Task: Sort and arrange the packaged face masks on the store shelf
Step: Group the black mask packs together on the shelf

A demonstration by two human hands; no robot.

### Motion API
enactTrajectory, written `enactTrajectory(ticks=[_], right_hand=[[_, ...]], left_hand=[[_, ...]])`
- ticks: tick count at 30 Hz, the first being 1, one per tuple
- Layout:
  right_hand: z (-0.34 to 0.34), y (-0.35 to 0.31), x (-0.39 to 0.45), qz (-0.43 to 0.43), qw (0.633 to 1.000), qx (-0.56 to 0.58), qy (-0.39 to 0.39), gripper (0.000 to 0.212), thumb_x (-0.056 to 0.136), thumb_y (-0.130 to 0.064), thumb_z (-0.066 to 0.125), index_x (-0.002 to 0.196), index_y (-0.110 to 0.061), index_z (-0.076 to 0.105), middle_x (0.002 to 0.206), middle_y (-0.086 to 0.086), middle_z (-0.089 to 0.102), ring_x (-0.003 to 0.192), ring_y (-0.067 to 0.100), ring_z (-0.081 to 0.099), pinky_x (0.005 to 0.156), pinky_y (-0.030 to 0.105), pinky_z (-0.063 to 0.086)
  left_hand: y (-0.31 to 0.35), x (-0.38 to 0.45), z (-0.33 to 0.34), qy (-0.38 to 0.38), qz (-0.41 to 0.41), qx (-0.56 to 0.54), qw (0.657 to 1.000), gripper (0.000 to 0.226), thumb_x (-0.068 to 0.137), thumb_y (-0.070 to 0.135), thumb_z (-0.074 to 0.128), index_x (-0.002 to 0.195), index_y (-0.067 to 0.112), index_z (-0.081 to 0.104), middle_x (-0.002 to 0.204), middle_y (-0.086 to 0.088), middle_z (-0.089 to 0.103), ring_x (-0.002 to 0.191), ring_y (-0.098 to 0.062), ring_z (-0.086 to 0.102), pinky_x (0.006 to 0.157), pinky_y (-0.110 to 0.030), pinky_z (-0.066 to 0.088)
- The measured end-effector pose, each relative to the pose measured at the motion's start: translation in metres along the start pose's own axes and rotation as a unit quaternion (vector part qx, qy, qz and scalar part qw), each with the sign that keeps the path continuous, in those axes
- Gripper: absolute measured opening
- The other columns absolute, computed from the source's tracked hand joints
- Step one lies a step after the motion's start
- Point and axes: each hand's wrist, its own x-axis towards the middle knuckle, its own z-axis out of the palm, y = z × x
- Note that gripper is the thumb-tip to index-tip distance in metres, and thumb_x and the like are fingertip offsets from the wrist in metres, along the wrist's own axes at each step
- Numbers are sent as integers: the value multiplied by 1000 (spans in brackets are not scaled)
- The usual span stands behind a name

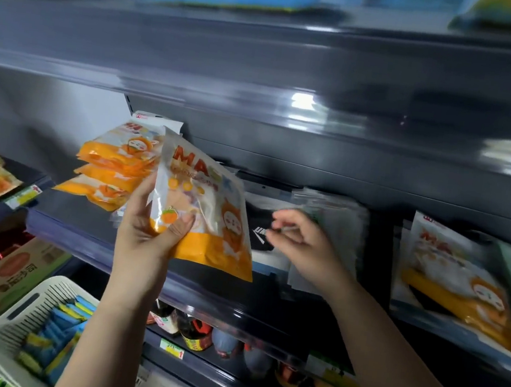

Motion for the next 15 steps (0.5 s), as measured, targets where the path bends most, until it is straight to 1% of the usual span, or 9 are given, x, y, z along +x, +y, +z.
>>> enactTrajectory(ticks=[2, 3, 4, 6, 7, 9, 10, 13, 15], right_hand=[[25, -15, -3, 71, 989, 49, -117, 28, 90, -24, 60, 115, -23, 49, 101, -4, 60, 87, 7, 59, 84, 28, 50], [37, -21, -4, 97, 981, 87, -147, 25, 91, -25, 58, 113, -22, 48, 98, -6, 61, 85, 6, 60, 81, 27, 51], [53, -27, -1, 115, 972, 135, -152, 22, 91, -23, 58, 111, -21, 50, 97, -7, 62, 84, 7, 60, 80, 26, 52], [72, -30, 4, 130, 960, 220, -116, 24, 89, -17, 60, 112, -15, 55, 100, -1, 64, 89, 14, 62, 82, 31, 52], [85, -32, 8, 132, 958, 241, -86, 28, 87, -14, 63, 114, -12, 55, 103, 1, 64, 93, 17, 63, 85, 33, 51], [109, -37, 16, 127, 965, 227, -31, 39, 83, -9, 67, 119, -12, 53, 104, 1, 64, 101, 20, 63, 91, 37, 50], [121, -39, 20, 121, 970, 210, -14, 39, 82, -8, 69, 118, -13, 55, 102, -1, 65, 102, 21, 64, 94, 38, 50], [157, -45, 29, 122, 972, 203, 14, 35, 78, -8, 73, 109, -18, 61, 102, -4, 68, 102, 18, 65, 97, 38, 49], [180, -48, 35, 122, 971, 202, 42, 40, 76, -10, 75, 113, -18, 61, 107, -1, 68, 103, 19, 64, 98, 42, 49]], left_hand=[[5, 5, -11, -1, -5, -4, 1000, 66, 77, -7, 57, 139, 7, 39, 126, -9, 58, 110, -17, 61, 83, -26, 53], [7, 7, -18, 2, -8, -8, 1000, 65, 77, -4, 60, 138, 9, 40, 124, -6, 59, 109, -16, 61, 84, -25, 53], [11, 10, -30, 4, -8, -8, 1000, 64, 77, 1, 65, 136, 12, 43, 122, -4, 60, 109, -16, 61, 85, -27, 53], [13, 16, -46, 3, -12, 3, 1000, 60, 76, 8, 73, 130, 19, 49, 119, -3, 62, 110, -20, 60, 91, -35, 52], [15, 20, -57, 3, -16, 14, 1000, 58, 76, 6, 72, 127, 22, 52, 118, -3, 63, 110, -22, 59, 95, -40, 51], [20, 27, -82, 4, -28, 28, 999, 56, 75, 1, 71, 124, 24, 54, 119, -6, 63, 112, -27, 59, 97, -48, 48], [22, 31, -93, 9, -33, 33, 999, 56, 74, 2, 72, 123, 24, 54, 121, -9, 63, 113, -29, 60, 96, -48, 49], [28, 38, -128, 18, -38, 39, 998, 53, 75, 2, 66, 123, 22, 53, 118, -8, 65, 106, -23, 64, 85, -34, 56], [29, 43, -152, 12, -44, 58, 997, 50, 80, -4, 64, 123, 19, 53, 110, -3, 68, 95, -15, 67, 73, -24, 57]])
